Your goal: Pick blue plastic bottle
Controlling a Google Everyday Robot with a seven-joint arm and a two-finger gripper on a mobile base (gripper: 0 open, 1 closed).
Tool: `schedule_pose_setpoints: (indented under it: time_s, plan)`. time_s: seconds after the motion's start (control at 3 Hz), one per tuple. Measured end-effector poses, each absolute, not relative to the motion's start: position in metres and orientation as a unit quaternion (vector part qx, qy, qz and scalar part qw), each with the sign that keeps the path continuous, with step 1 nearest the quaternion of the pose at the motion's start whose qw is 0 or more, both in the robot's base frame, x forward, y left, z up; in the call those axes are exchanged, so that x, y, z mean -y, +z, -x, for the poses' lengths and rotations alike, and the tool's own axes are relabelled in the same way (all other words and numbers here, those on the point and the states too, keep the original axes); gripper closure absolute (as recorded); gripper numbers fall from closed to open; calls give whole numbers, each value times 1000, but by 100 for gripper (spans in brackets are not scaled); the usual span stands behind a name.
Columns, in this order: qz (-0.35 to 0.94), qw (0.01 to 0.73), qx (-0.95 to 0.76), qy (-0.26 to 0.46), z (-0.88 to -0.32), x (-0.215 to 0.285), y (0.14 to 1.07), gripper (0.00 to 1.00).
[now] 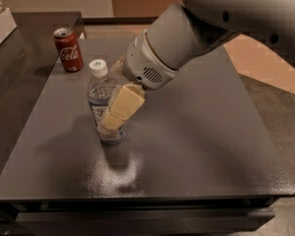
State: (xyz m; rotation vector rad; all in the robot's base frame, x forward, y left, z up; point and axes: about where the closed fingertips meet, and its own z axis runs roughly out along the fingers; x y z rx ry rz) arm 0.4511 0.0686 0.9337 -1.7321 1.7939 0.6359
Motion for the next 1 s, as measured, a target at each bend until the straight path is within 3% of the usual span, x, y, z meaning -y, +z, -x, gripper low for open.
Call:
schedule_pose_setpoints:
  time_s: [1.0]
  plan:
    - [627, 295, -681, 235, -460, -54, 956, 88]
